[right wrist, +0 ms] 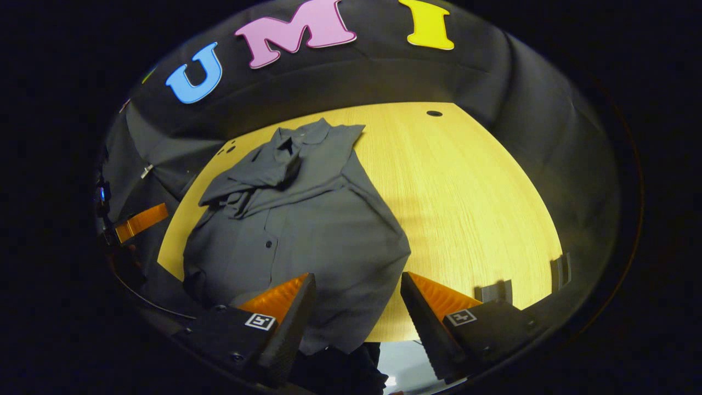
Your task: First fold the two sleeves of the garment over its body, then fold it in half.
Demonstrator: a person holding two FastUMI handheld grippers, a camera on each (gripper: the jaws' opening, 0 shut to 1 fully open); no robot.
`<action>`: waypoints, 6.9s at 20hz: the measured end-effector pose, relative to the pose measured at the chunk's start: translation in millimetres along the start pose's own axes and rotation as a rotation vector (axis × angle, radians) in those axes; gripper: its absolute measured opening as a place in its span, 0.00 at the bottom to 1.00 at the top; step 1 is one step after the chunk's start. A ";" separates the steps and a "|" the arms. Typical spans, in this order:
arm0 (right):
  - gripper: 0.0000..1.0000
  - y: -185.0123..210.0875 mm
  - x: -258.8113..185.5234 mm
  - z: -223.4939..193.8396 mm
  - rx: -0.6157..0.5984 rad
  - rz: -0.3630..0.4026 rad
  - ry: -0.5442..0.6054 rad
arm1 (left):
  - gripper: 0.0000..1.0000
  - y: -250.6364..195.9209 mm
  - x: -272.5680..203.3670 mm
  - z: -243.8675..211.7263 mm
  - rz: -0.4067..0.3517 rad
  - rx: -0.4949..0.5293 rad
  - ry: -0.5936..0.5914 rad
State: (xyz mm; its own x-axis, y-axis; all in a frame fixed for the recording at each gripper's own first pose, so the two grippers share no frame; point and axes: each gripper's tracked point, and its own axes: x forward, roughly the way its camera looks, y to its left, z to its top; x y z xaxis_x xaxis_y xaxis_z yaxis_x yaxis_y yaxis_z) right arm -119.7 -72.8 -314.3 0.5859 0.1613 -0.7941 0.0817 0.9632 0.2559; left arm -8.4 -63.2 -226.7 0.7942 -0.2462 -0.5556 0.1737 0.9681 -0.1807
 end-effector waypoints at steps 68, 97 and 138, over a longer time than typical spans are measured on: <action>0.06 64.4 66.9 305.8 -0.031 0.122 -0.467 | 0.06 53.2 124.8 182.3 -0.011 0.050 -0.182; 0.28 25.7 285.3 284.1 0.014 0.056 -0.244 | 0.49 117.1 328.2 103.0 0.154 0.011 0.039; 0.88 97.5 3.5 195.2 -0.078 0.192 -0.470 | 0.91 -10.2 35.3 90.4 -0.028 0.079 -0.183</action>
State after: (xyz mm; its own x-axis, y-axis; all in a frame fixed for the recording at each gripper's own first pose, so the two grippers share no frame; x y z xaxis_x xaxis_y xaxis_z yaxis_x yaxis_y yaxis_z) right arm 47.7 -20.2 -184.5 0.8853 0.2397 -0.3986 -0.1126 0.9419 0.3164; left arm 70.4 -77.6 -171.1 0.8796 -0.2676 -0.3934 0.2368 0.9634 -0.1258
